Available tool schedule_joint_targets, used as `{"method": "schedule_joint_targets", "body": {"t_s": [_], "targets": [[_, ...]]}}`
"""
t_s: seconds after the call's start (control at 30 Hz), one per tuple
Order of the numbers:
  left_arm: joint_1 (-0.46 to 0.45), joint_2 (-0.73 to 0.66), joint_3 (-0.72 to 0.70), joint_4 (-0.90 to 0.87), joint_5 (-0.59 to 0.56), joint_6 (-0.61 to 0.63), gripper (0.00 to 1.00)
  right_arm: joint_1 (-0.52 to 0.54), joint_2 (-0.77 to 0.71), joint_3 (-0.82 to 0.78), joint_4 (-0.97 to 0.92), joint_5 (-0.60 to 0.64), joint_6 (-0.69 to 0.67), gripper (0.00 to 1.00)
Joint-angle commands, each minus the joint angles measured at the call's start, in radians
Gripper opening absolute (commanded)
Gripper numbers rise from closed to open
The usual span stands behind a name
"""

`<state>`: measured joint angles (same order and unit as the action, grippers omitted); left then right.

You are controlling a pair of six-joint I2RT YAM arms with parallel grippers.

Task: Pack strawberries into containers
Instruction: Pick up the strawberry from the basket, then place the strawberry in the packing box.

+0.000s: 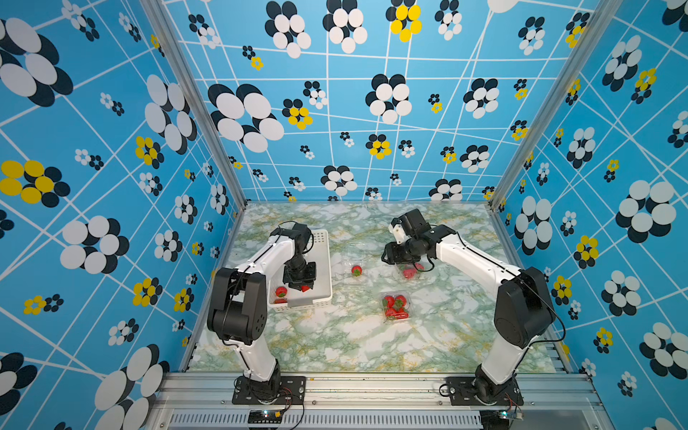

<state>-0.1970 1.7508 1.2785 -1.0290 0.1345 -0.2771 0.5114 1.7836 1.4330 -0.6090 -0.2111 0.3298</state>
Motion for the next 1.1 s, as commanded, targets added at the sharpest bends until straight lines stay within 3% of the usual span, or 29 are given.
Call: {"method": "schedule_joint_targets", "body": {"t_s": [0.0, 0.37, 0.6, 0.87, 1.07], "targets": [[0.000, -0.022, 0.030, -0.030, 0.007, -0.014, 0.18, -0.009, -0.034, 0.017, -0.008, 0.021, -0.017, 0.53], [-0.063, -0.045, 0.138, -0.079, -0.015, -0.047, 0.18, -0.038, -0.081, -0.021, -0.015, 0.041, -0.023, 0.53], [-0.182, -0.038, 0.255, -0.109, -0.033, -0.103, 0.19, -0.079, -0.120, -0.062, -0.027, 0.053, -0.031, 0.53], [-0.345, 0.077, 0.386, -0.103, -0.025, -0.148, 0.20, -0.132, -0.158, -0.132, -0.015, 0.046, -0.037, 0.53], [-0.388, 0.197, 0.412, -0.050, 0.007, -0.147, 0.19, -0.142, -0.171, -0.159, -0.008, 0.043, -0.037, 0.53]]}}
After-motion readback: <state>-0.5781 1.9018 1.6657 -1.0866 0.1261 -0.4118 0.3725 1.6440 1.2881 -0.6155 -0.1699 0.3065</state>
